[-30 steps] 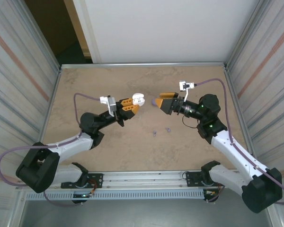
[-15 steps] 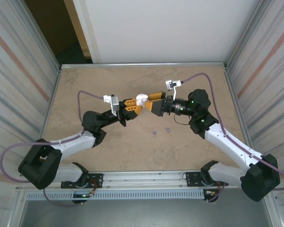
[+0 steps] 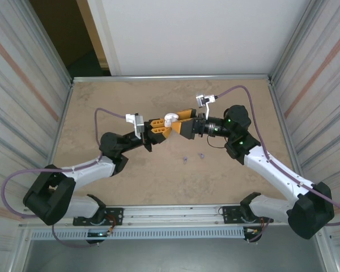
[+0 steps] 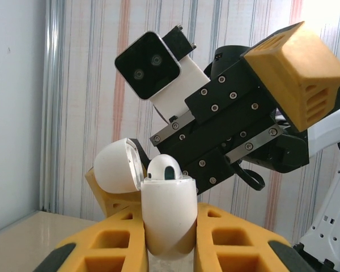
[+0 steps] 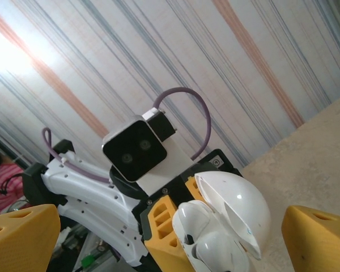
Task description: Insert the wireless bluetooth earbuds into the charging case
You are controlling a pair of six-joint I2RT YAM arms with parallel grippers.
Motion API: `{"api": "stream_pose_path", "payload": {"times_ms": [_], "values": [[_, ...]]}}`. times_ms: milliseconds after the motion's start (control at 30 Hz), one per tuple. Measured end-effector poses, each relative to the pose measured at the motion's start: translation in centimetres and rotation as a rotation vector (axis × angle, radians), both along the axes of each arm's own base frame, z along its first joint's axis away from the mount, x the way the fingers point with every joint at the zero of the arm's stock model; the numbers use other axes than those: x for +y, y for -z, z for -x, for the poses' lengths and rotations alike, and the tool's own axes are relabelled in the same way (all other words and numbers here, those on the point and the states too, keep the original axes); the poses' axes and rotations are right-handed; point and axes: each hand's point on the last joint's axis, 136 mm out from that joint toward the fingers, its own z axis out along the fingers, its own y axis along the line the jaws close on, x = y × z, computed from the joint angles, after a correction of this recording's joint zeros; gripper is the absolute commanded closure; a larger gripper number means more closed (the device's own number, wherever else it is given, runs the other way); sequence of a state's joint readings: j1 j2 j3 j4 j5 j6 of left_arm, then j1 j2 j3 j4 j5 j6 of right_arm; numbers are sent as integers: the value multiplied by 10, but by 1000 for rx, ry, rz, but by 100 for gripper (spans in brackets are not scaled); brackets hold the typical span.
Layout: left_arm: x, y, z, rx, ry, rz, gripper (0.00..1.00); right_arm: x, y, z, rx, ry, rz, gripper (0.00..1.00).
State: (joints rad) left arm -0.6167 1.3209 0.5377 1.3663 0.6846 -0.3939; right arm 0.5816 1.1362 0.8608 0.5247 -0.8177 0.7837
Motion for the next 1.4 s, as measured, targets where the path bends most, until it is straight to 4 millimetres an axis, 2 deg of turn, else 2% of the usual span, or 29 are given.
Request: {"api": "stream_pose_path", "payload": {"times_ms": [500,1133,1300,1400], "values": [[-3,3,-3,-3,-2,0,100,1,-9,3,-28,-18,-7,1],[-5,10,-7,13,-7,-17,100,1,-7,4,-53,-15,9,1],[-5,13,-8,25,-12,-37,100,-8,-4,-2,-34,29,28,1],[-4,13,-7,28,-20,-54,100,-22,-6,-14,-25,98,27,1]]}}
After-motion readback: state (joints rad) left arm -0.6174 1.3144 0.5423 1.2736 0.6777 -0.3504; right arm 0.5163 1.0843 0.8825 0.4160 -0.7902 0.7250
